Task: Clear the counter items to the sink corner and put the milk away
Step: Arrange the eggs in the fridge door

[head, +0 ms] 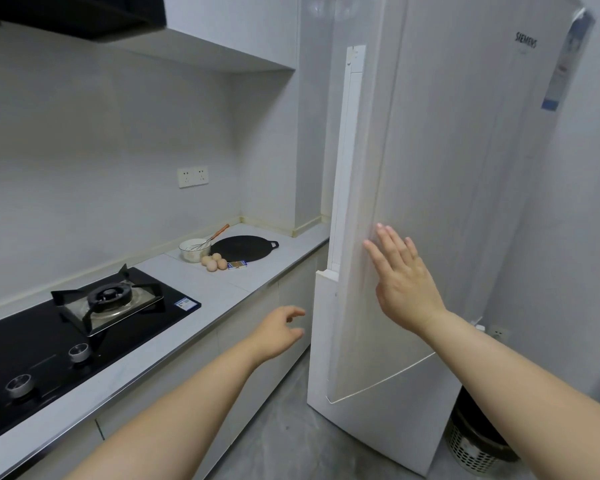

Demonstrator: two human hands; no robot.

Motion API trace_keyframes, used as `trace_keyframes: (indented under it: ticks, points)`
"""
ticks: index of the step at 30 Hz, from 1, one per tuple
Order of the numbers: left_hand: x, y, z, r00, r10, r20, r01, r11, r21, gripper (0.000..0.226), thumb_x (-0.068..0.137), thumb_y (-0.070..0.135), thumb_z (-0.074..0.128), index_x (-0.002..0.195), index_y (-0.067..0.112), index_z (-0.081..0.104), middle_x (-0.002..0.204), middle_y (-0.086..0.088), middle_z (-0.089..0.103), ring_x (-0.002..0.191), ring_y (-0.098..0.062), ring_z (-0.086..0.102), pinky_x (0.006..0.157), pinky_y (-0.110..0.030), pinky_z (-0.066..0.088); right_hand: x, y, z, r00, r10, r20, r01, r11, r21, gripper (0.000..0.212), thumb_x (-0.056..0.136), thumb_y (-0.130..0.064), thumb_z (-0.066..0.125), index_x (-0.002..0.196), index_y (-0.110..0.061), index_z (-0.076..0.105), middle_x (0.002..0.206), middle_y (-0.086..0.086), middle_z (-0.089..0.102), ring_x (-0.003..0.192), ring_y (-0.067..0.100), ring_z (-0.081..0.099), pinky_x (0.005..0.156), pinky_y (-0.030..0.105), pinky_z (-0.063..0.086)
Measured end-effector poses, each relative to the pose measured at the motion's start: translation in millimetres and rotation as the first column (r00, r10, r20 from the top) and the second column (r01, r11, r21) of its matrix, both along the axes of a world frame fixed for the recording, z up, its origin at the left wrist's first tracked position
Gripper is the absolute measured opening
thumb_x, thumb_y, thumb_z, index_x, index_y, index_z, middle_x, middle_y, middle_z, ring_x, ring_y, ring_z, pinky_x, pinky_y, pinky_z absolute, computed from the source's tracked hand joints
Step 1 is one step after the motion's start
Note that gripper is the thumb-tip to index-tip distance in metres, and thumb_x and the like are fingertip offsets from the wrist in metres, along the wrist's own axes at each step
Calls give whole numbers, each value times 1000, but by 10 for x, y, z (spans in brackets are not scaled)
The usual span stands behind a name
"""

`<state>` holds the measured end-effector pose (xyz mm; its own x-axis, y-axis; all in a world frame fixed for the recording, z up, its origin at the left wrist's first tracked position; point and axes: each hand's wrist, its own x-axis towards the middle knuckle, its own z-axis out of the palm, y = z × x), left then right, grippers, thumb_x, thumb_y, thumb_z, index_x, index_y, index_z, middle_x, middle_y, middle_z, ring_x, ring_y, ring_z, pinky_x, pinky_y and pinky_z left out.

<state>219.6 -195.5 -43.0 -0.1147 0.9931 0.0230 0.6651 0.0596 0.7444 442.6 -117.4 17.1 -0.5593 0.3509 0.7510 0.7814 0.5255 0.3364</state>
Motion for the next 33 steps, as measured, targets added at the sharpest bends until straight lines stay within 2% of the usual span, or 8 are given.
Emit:
trace_keyframes:
  ticks: [3, 9, 13, 17, 21, 25, 30, 33]
  points:
    - [188, 162, 203, 960, 30, 279, -63, 992, 109, 38, 88, 7, 60, 126, 9, 55, 124, -7, 58, 109, -14, 54, 90, -19, 42, 27, 163, -73, 993, -109, 44, 112, 991, -74, 89, 59, 4, 62, 142, -6, 30, 149, 19, 33, 139, 30, 25, 114, 41, 19]
    - [332, 556, 492, 886, 11, 463, -150, 953, 264, 29, 88, 3, 60, 117, 4, 58, 98, -1, 61, 83, -2, 57, 68, 0, 43, -203, 484, -67, 993, -84, 79, 86, 996, -33, 91, 50, 2, 70, 136, -4, 44, 144, 23, 38, 135, 33, 29, 104, 49, 27]
    - [185, 898, 618, 879, 53, 473, -210, 935, 285, 20, 90, 10, 59, 109, 7, 63, 90, 5, 61, 78, 2, 55, 67, 0, 41, -351, 789, -84, 993, -40, 107, 39, 999, 6, 93, 50, 3, 71, 136, -7, 37, 144, 23, 40, 135, 31, 24, 110, 49, 23]
    - [-64, 1346, 703, 867, 88, 490, -247, 931, 269, 7, 89, 16, 60, 89, 12, 66, 87, -4, 62, 80, -14, 55, 83, -31, 47, -511, 1195, 145, 989, -6, 148, 1, 999, 36, 83, 52, -11, 83, 130, -6, 54, 141, 22, 44, 133, 32, 28, 102, 56, 32]
    - [-321, 1757, 763, 877, 64, 476, -220, 935, 280, 14, 87, 16, 62, 89, 2, 65, 83, -4, 62, 81, -16, 57, 90, -41, 49, -606, 1635, 327, 975, 1, 222, -22, 996, 91, 92, 53, -29, 87, 134, -11, 45, 143, 19, 43, 134, 30, 27, 106, 55, 26]
    - [-602, 2353, 898, 837, 33, 547, -206, 944, 258, 10, 89, 17, 61, 81, 14, 64, 80, 3, 62, 84, -14, 60, 86, -35, 52, -825, 2201, 392, 959, -6, 285, -43, 986, 163, 95, 54, -36, 87, 133, -11, 40, 144, 18, 39, 134, 32, 28, 106, 54, 18]
    - [-843, 3036, 982, 822, 71, 564, -171, 977, 126, 13, 94, 24, 55, 90, 13, 62, 96, -1, 63, 96, -18, 60, 63, -18, 46, -1042, 2783, 600, 955, -106, 278, 54, 981, 187, 107, 48, -47, 87, 134, -9, 37, 143, 18, 43, 135, 30, 27, 106, 55, 17]
    - [-909, 3441, 1034, 846, 101, 523, -179, 979, 101, 18, 96, 26, 51, 100, 11, 59, 101, -1, 60, 97, -18, 58, 48, -12, 41, -1163, 3084, 655, 956, -175, 235, 139, 977, 162, 112, 43, -51, 87, 135, -10, 40, 143, 17, 43, 135, 29, 27, 102, 62, 30]
